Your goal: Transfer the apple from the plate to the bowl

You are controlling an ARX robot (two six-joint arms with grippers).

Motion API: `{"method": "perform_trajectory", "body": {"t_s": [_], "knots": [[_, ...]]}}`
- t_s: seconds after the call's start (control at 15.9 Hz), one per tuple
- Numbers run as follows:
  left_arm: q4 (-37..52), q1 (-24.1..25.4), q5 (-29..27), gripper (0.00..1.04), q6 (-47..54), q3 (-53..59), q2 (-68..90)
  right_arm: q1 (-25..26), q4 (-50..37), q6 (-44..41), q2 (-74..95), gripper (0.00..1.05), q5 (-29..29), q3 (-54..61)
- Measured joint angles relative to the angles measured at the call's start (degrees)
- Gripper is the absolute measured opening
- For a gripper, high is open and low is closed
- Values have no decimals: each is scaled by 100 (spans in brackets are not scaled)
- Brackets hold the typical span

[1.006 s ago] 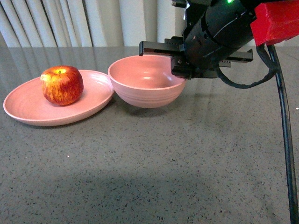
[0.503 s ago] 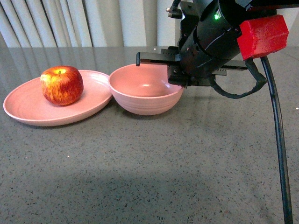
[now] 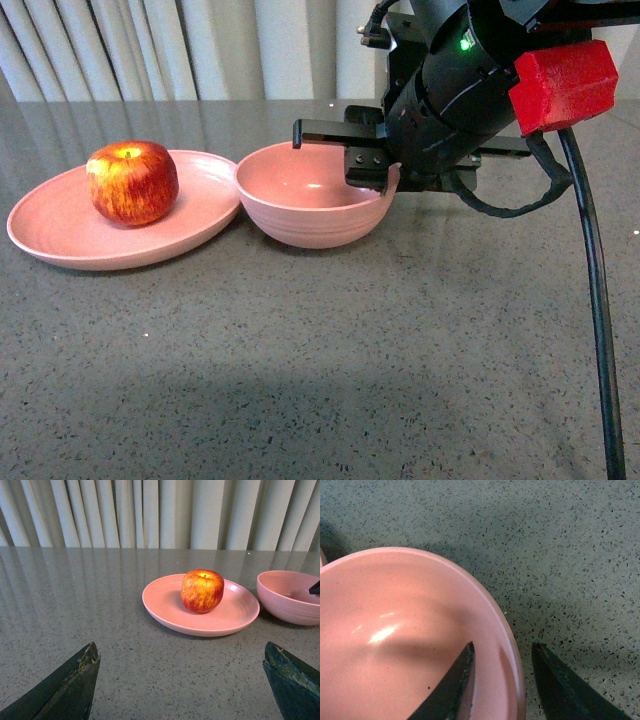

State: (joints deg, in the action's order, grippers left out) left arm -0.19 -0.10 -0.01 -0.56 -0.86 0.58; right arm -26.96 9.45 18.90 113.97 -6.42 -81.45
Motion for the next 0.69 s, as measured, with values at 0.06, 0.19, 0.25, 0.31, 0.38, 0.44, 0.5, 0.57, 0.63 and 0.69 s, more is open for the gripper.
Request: {"method": "perform_trajectory", "body": {"t_s": [0.06,0.19,0.25,0.31,0.38,0.44,0.5,0.57,0.63,0.69], "knots": [[0,0,0,98,-2,0,0,0,-7,2,0,41,22,15],[0,0,0,98,0,0,0,0,-31,4,-85,61,48,76],[0,0,0,98,0,0,0,-2,-105,17,-212,72,50,127],[0,0,0,98,-2,0,0,-2,-127,48,-374,81,107,162],[0,-2,0,98,0,0,0,-2,-210,72,-638,92,157,229],[0,0,0,98,-2,0,0,-2,-354,109,-1034,100,223,352],[0,0,0,98,-2,0,0,7,-542,129,-1425,97,352,542],[0,0,0,98,0,0,0,74,-850,149,-1880,98,409,835],[0,0,0,98,-2,0,0,170,-1248,122,-2476,98,387,1268],[0,0,-2,98,0,0,0,341,-1598,50,-3042,98,295,1698]]}}
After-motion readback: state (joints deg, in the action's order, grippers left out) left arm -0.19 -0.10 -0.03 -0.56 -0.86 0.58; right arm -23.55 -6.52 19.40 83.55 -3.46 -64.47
